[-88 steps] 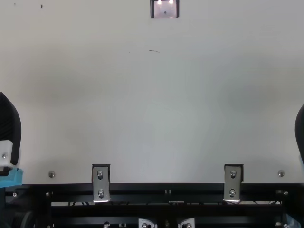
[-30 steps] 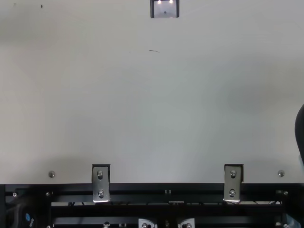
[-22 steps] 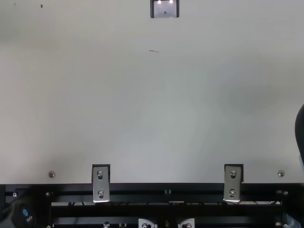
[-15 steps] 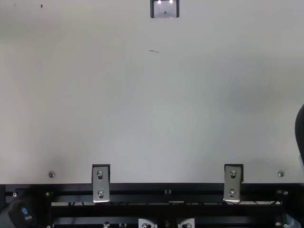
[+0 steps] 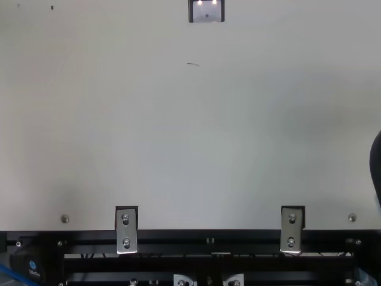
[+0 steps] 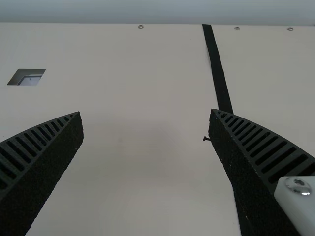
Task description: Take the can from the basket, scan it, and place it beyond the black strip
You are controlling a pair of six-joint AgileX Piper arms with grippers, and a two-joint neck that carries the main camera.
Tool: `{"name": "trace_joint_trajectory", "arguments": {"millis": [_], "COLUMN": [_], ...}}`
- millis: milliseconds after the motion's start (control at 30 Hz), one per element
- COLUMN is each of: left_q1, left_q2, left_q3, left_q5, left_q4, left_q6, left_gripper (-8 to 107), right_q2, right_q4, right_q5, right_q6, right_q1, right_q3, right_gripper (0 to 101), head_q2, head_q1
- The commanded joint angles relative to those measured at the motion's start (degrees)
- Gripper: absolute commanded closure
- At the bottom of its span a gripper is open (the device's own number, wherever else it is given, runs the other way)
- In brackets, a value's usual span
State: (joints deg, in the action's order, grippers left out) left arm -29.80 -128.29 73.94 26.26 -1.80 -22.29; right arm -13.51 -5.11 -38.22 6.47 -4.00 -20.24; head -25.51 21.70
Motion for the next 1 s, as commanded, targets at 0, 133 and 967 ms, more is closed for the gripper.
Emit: {"name": "trace_joint_trajectory", "arguments": {"millis": [0, 133, 967], "left_q1": [0.11, 0.14, 0.69], "left_q2": [-3.27, -7.24, -23.40], "left_q3": [3.75, 8.15, 22.48], "left_q5": [0.16, 0.82, 6.31], "left_q4": [0.02, -0.46, -1.26], "left_q6": [0.01, -0.38, 1.41], "left_gripper": [9, 9, 89], "right_q2": [0.00, 0.00, 0.00], "right_q4": [0.00, 0.00, 0.00], "right_q5": [0.00, 0.00, 0.00], "right_q6": [0.00, 0.00, 0.00], "right_q1": [0.00, 0.00, 0.00], "right_q3": [0.00, 0.00, 0.00], "right_gripper": [0, 0, 0], "head_q2": [-0.88, -0.88, -0.88], "head_q1": [2.48, 2.48, 2.48]}}
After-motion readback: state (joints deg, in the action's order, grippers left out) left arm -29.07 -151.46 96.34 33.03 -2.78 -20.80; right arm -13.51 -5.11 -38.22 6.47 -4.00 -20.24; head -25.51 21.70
